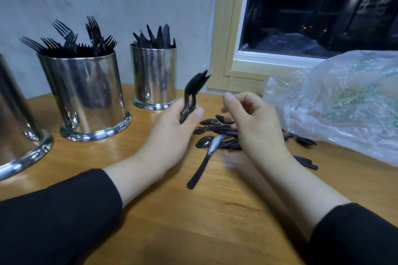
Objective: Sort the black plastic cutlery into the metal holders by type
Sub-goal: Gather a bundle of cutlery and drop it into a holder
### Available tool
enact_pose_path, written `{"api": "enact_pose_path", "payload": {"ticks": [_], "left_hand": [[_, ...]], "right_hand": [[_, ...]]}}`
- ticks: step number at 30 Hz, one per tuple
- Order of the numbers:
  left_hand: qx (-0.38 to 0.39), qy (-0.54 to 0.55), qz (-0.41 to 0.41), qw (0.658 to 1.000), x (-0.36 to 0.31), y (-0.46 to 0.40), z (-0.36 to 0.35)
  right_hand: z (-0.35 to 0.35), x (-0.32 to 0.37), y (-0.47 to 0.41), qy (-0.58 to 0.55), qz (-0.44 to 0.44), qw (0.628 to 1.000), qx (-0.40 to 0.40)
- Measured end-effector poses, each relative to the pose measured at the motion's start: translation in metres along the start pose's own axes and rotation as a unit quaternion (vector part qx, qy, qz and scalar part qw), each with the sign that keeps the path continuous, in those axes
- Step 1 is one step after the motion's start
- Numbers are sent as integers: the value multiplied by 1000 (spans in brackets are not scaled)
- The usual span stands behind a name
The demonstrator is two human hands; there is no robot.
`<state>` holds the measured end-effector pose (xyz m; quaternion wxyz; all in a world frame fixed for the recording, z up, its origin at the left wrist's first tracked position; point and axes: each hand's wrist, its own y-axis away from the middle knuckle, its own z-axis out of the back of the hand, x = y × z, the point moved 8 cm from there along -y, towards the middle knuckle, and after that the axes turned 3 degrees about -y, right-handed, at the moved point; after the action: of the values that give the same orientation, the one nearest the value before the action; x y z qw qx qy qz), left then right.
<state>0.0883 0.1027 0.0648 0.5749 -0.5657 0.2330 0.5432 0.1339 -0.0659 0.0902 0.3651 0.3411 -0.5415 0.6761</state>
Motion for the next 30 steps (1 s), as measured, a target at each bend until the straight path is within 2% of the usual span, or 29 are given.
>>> {"api": "enact_pose_path", "payload": {"ticks": [2,5,8,12,14,24,30], "left_hand": [[-35,34,39,998,9,-5,11],[-68,41,65,995,20,-11,23],[-61,95,107,988,35,-13,26],[-43,127,143,981,47,-17,27],[-40,133,148,979,51,-19,26],[-38,159,139,977,54,-23,33],[-48,175,142,973,51,-20,30]], "right_hand": [[4,-16,-8,140,16,990,32],[-5,-32,-17,289,71,949,105],[-25,-36,-25,362,125,909,162],[-48,-53,-29,445,112,858,232],[-52,-60,-31,463,100,846,245],[-49,-55,-25,406,134,878,216],[-34,-24,-25,309,205,924,93]]}}
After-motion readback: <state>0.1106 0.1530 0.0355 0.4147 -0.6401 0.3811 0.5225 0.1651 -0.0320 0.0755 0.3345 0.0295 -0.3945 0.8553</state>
